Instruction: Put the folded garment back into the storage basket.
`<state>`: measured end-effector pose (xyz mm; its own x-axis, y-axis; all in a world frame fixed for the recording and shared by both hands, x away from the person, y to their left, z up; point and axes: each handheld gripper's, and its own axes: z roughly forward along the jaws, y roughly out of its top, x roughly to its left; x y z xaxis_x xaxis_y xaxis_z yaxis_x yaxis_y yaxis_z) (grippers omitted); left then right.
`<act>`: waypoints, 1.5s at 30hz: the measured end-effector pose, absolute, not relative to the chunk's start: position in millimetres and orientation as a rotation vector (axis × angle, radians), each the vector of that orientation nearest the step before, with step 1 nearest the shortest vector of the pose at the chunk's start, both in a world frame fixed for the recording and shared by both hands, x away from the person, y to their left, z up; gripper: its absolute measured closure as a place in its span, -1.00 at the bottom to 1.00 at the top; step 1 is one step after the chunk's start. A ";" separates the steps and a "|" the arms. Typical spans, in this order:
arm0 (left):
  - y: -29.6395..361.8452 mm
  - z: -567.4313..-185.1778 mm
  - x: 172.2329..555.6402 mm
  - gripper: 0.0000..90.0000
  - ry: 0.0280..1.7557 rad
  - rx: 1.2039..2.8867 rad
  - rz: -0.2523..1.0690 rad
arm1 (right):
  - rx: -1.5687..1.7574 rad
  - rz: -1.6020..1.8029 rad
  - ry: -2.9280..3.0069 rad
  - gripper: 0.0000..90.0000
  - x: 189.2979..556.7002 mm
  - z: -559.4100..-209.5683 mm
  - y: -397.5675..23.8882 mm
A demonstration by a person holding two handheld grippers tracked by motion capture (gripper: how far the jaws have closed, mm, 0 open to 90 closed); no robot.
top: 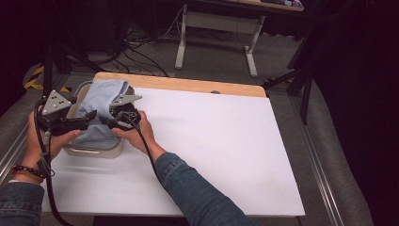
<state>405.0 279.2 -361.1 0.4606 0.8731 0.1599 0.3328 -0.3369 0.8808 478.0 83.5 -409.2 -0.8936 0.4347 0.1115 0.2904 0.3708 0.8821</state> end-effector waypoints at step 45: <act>251.6 -375.7 467.0 -0.29 1.166 1.977 0.696 | 0.697 1.497 2.555 0.33 465.9 -414.3 73.9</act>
<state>467.0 251.6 -375.7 0.4434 0.8921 0.0865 0.4997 -0.3262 0.8024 465.9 73.9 -414.3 -0.8902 0.4331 0.1413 0.3350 0.4122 0.8473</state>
